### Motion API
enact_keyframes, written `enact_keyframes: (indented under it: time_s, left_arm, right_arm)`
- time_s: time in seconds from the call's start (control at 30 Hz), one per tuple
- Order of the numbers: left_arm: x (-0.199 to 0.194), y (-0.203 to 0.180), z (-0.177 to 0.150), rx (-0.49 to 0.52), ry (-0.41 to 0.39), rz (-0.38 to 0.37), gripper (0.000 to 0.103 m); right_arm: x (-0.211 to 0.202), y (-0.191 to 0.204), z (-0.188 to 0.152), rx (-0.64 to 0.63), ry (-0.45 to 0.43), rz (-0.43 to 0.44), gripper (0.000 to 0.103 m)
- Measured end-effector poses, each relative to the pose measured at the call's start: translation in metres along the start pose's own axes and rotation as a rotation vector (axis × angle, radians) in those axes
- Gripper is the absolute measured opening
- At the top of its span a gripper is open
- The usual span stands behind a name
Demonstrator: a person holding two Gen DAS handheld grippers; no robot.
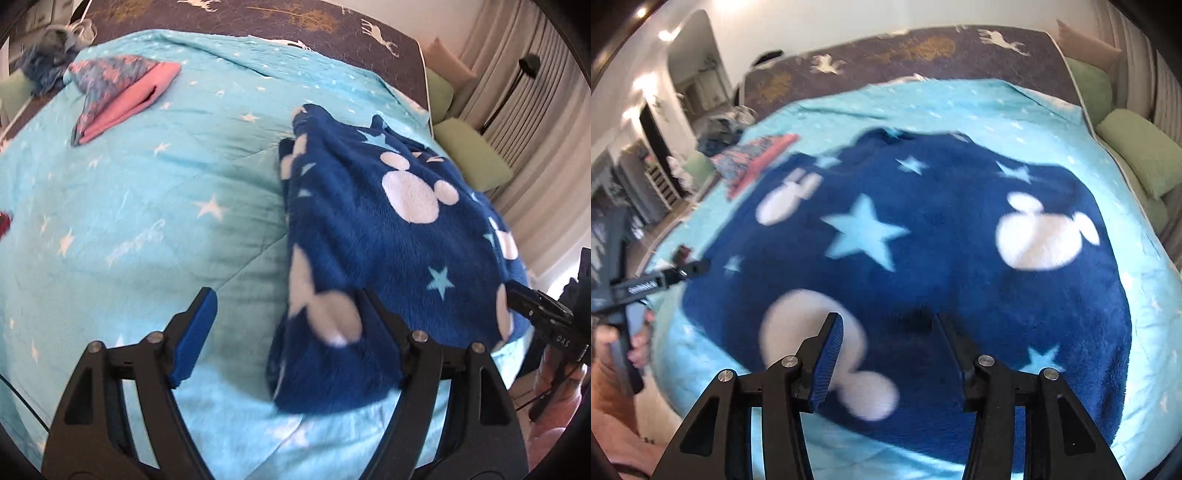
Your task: Fold small clothes
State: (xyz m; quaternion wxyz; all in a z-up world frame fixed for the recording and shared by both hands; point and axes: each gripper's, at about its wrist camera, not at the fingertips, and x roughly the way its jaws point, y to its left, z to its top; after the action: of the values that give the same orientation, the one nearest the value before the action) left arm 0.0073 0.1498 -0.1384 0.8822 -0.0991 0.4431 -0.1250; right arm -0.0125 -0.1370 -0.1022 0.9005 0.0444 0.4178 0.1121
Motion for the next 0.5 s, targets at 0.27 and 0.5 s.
enact_keyframes:
  time_s: [0.27, 0.5]
  left_arm:
    - [0.011, -0.001, -0.024, 0.045, 0.095, -0.113, 0.079]
    - [0.012, 0.001, -0.018, -0.023, 0.1, -0.26, 0.03]
  right_arm:
    - [0.02, 0.032, 0.011, -0.085, 0.094, 0.089, 0.052]
    - [0.04, 0.038, 0.003, -0.115, 0.149, 0.049, 0.054]
